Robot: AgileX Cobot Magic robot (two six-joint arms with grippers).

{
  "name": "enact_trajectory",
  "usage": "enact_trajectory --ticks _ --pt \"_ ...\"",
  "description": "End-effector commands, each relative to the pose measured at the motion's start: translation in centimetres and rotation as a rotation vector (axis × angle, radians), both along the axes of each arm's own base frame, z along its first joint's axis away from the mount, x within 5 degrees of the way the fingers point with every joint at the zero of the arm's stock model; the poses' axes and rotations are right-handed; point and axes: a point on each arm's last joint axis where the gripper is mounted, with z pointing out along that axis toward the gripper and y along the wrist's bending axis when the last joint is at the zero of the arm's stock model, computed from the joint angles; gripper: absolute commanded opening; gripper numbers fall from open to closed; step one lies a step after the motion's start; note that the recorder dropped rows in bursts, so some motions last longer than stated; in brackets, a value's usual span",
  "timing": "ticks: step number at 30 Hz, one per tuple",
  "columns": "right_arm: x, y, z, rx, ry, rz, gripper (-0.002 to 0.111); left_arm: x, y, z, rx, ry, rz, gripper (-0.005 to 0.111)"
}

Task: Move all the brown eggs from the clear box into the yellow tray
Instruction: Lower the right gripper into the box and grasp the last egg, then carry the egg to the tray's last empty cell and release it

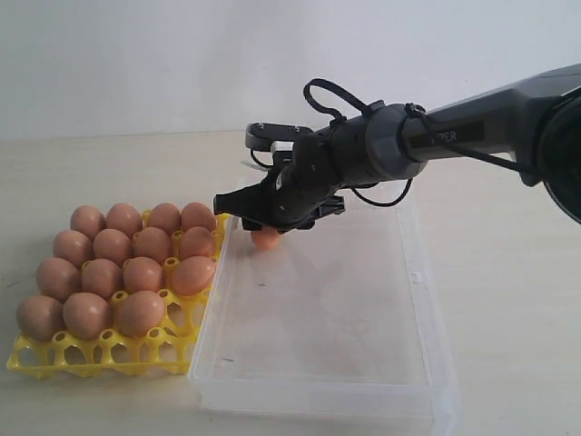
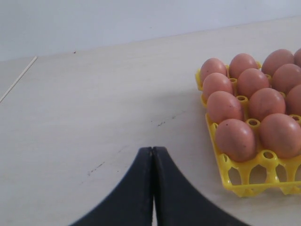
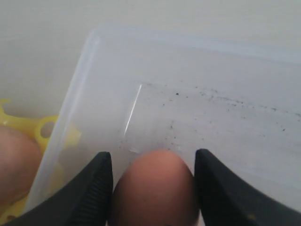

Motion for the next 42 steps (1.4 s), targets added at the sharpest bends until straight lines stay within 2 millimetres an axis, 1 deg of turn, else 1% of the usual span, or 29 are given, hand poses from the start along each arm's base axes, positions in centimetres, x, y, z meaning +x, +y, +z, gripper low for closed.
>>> enact_trajectory --ticks 1,3,6,9,11,14,16,18,21,24,26,28,32,35,40,42 --pt "-0.2 -0.3 1.1 -0.045 -0.001 0.047 0.000 0.0 0.0 0.2 -0.007 -0.019 -0.005 0.000" --pt "-0.2 -0.4 2.6 -0.043 -0.032 0.069 0.000 0.0 0.0 0.2 -0.007 -0.019 -0.005 0.000" --pt "-0.4 -0.5 5.5 -0.040 -0.103 0.115 0.000 0.0 0.0 0.2 -0.007 -0.019 -0.005 0.000" --pt "-1.2 -0.3 8.2 -0.027 -0.225 0.185 0.000 0.0 0.0 0.2 -0.007 -0.019 -0.005 0.000" --pt "-2.7 0.0 9.7 0.001 -0.318 0.233 0.000 0.0 0.0 0.2 -0.007 -0.019 -0.005 0.000" --pt "-5.7 0.7 10.8 0.039 -0.432 0.310 0.000 0.0 0.0 0.2 -0.007 -0.019 -0.005 0.000" --pt "-7.8 1.4 10.8 0.070 -0.476 0.351 0.000 0.0 0.0 0.2 -0.007 -0.019 -0.005 0.000" --pt "-9.8 2.3 10.4 0.093 -0.506 0.402 0.000 0.0 0.0 0.2 -0.007 -0.019 -0.005 0.000" --pt "-12.9 3.8 9.0 0.102 -0.542 0.502 0.000 0.0 0.0 0.2 -0.007 -0.019 -0.005 0.000" --pt "-15.2 4.6 7.9 0.132 -0.597 0.569 0.000 0.0 0.0 0.2 -0.007 -0.019 -0.005 0.000" --pt "-16.0 4.8 7.2 0.130 -0.616 0.600 0.000 0.0 0.0 0.2 -0.007 -0.019 -0.005 0.000" --pt "-16.4 4.9 6.3 0.127 -0.632 0.619 0.000 0.0 0.0 0.2 -0.007 -0.019 -0.005 0.000" --pt "-16.4 4.9 4.8 0.121 -0.624 0.621 0.000 0.0 0.0 0.2 -0.007 -0.019 -0.005 0.000" --pt "-16.3 5.1 4.3 0.124 -0.628 0.620 0.000 0.0 0.0 0.2 -0.007 -0.019 -0.005 0.000" --pt "-16.3 5.1 4.0 0.119 -0.622 0.621 0.000 0.0 0.0 0.2 -0.007 -0.019 -0.005 0.000" --pt "-16.3 5.1 3.9 0.118 -0.620 0.622 0.002 0.0 0.0 0.2 -0.007 -0.019 -0.005 0.000"
